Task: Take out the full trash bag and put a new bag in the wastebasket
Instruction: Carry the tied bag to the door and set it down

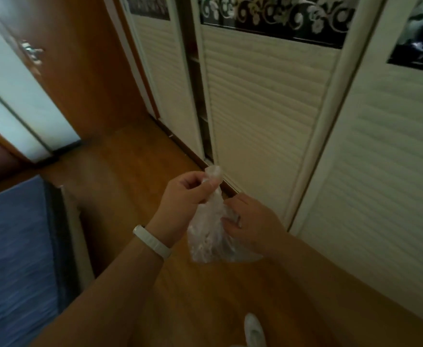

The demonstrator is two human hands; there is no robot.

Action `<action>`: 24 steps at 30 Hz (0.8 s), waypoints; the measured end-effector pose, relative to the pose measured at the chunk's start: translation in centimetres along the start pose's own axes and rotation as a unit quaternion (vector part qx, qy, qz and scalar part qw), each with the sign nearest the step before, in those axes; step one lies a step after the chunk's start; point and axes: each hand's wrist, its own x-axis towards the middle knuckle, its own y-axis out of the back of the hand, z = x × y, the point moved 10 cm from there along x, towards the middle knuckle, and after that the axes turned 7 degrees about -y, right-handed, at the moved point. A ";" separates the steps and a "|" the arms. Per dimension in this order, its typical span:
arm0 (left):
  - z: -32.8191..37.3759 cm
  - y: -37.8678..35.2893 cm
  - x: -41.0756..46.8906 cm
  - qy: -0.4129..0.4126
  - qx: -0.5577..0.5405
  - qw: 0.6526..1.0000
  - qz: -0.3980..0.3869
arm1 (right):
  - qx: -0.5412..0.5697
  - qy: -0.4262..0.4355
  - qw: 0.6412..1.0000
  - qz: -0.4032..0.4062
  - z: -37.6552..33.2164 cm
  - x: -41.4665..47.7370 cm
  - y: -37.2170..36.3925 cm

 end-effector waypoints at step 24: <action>-7.2 29.6 20.7 0.010 -0.034 0.984 0.173 | 0.019 0.128 0.978 -0.166 -9.3 32.6 -21.3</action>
